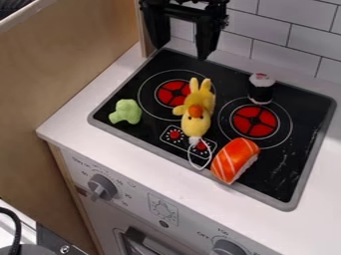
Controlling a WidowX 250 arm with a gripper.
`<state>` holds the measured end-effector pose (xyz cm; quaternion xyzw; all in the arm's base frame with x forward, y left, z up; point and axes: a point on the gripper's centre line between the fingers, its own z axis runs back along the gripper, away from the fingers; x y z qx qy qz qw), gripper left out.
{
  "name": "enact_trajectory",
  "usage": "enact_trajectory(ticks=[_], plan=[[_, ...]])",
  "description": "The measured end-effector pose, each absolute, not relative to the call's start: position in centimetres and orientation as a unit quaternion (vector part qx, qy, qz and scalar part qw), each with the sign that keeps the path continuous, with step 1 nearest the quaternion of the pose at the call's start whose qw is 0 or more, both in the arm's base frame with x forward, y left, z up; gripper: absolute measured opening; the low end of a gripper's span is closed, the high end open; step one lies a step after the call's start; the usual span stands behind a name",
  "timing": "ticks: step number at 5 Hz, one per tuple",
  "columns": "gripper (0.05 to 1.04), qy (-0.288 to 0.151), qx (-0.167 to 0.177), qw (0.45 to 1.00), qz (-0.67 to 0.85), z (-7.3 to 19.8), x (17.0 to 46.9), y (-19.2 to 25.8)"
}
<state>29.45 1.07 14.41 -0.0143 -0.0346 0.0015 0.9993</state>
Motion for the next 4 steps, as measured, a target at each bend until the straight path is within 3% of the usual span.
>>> enact_trajectory(ticks=[1,4], plan=[[1.000,-0.019,-0.015,1.000,0.003,13.5,29.2,1.1],[1.000,-0.035,0.001,0.999,0.015,11.0,29.1,0.7]])
